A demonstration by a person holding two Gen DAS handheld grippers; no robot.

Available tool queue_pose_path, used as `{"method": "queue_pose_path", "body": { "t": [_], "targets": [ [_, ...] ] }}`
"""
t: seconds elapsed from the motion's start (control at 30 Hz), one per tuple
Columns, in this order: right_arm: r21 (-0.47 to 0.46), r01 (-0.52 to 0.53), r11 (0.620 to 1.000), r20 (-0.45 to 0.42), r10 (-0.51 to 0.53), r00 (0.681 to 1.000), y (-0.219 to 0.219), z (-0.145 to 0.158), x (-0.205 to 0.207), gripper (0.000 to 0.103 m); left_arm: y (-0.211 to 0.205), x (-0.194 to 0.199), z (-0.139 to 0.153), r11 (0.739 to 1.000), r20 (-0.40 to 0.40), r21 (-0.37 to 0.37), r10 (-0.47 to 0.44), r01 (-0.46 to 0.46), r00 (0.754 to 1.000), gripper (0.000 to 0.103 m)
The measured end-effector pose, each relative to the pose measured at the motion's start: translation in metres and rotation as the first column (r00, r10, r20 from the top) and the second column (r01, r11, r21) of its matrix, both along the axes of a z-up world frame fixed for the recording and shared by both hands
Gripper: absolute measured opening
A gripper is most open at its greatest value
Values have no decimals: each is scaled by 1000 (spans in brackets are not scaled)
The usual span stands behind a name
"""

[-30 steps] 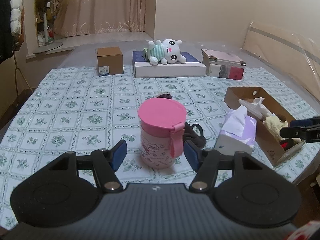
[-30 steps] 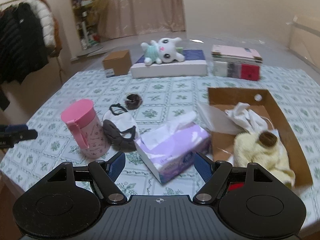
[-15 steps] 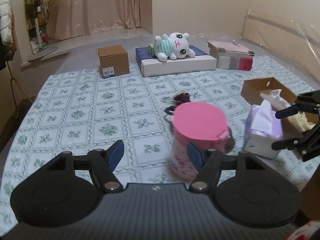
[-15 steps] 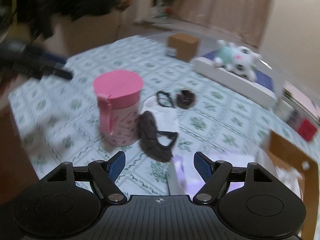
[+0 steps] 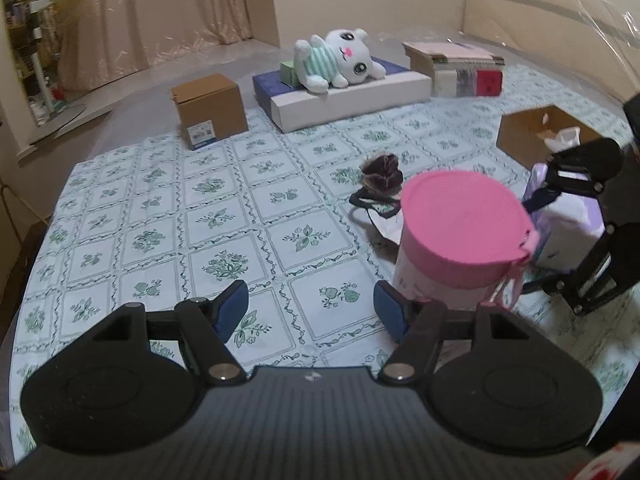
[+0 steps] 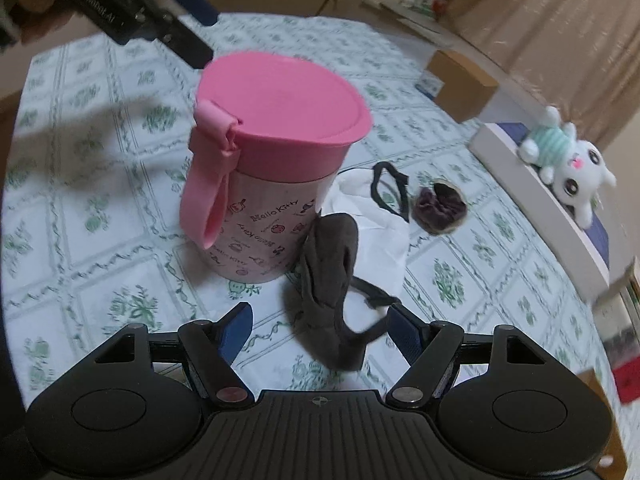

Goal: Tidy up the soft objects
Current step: 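Reach past the pink cup and grasp the dark grey eye mask with the right gripper, then lift the eye mask with the right gripper while the left gripper grasps the brown scrunchie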

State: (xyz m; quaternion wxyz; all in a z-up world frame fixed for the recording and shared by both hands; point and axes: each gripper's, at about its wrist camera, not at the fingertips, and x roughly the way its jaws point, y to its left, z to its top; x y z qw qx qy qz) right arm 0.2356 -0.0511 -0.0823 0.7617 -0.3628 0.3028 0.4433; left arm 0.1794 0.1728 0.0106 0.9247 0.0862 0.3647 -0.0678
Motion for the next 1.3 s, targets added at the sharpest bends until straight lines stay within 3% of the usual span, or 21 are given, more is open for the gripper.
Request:
{"method": "queue_pose_path", "body": {
  "t": [0.23,0.33,0.37,0.4,0.53,0.7,0.93,1.13,1.3],
  "targets": [
    [-40,-19,999,25,20,999,16,-15,19,51,3,15,-14,998,-39,20,-54,55,998,66],
    [-45,-17,999,16,17,1000,19,-17,25,32,3,21,-18,997,-53,27,-73,74,996,66],
    [-40,-12,999,11,12,1000,19,-16,27,19,3,22,-18,996,-57,30,-80,82,995,66],
    [-31,-5,1000,6,5,1000,18,-14,28,14,3,24,-19,995,-61,35,-88,90,994,66],
    [30,23,999,12,-23,1000,11,6,32,11,4,28,-18,992,-67,53,-111,115,992,66],
    [104,44,994,80,-53,995,-1,44,36,9,9,34,-7,991,-48,74,-109,113,993,66],
    [244,149,958,152,-189,970,-23,107,49,9,15,56,14,990,-31,72,-120,122,992,66],
    [257,262,930,181,-313,932,-43,130,74,9,18,96,23,987,-27,67,-146,148,989,66],
    [220,358,907,195,-401,895,-59,126,97,9,15,139,15,982,-60,47,-179,182,982,66]
  ]
}}
